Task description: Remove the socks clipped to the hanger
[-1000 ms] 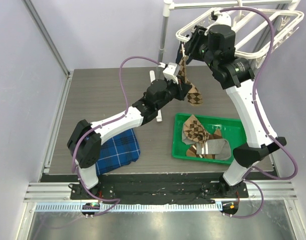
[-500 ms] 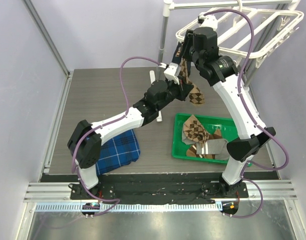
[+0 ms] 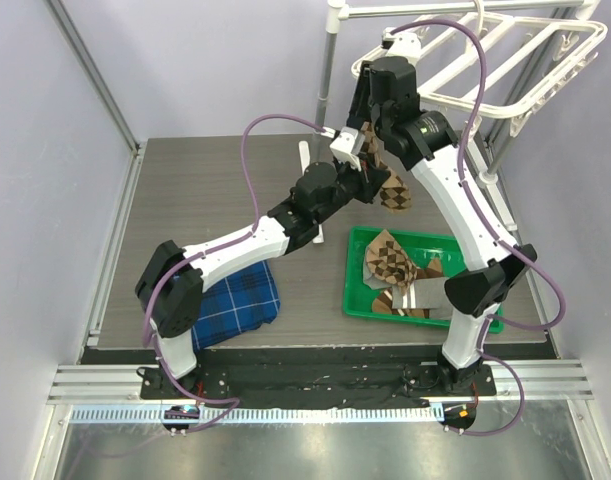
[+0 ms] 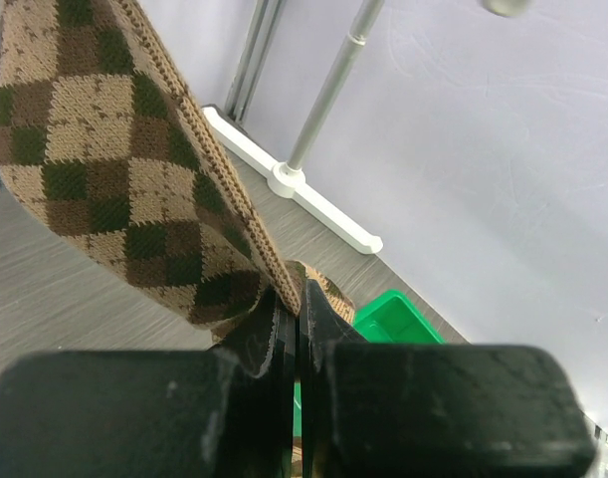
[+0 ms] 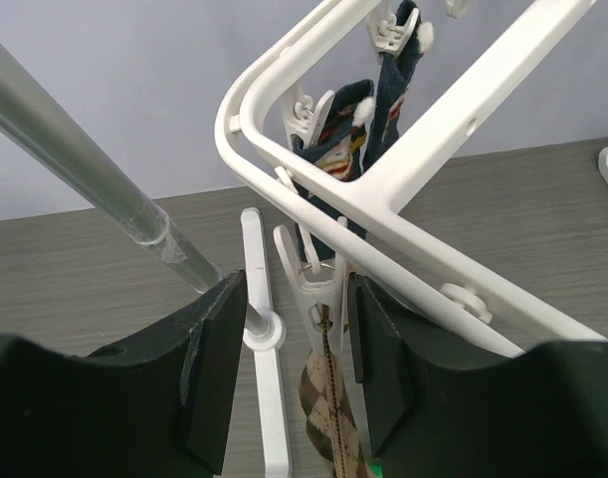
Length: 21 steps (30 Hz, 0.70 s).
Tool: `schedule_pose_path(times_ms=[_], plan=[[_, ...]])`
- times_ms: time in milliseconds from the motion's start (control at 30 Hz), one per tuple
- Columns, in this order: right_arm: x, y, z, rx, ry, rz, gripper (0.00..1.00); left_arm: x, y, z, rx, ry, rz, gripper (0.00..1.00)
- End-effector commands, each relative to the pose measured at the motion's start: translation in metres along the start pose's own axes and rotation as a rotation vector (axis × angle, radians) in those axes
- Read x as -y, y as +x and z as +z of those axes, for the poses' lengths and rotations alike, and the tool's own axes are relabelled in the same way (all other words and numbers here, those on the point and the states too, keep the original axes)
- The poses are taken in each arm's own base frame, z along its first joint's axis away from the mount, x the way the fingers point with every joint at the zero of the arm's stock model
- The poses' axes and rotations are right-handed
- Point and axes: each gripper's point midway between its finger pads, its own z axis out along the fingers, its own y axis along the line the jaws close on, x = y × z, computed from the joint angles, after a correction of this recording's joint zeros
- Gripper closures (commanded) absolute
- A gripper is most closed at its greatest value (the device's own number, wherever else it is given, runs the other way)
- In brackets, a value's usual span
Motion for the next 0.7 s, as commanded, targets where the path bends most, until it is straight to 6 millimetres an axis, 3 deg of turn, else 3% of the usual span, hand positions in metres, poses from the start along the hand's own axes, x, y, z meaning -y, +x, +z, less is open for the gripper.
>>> schedule_pose_path(times_ms=[0,300,467,567,600,667], plan=[[-0.001,-0.032,-0.001,0.1,0.016,0.027,0.47,0.019,-0.03,-0.004,0.085,0.042,0.019,1.0],[0.003,-0.032,0.006,0.112,0.061,0.008,0.47,0.018,-0.024,-0.002,0.075,0.033,0.025,1.0],[0.005,-0.031,0.011,0.115,0.084,-0.014,0.58,0.02,-0.024,-0.002,0.078,0.034,0.024,1.0],[0.006,-0.034,0.011,0.122,0.09,-0.014,0.75,0.022,-0.024,-0.001,0.076,0.036,0.025,1.0],[0.006,-0.033,0.011,0.122,0.09,-0.016,0.89,0.023,-0.025,-0.002,0.077,0.037,0.025,1.0],[0.006,-0.036,0.01,0.128,0.087,-0.016,0.99,0.022,-0.024,-0.002,0.077,0.033,0.026,1.0]])
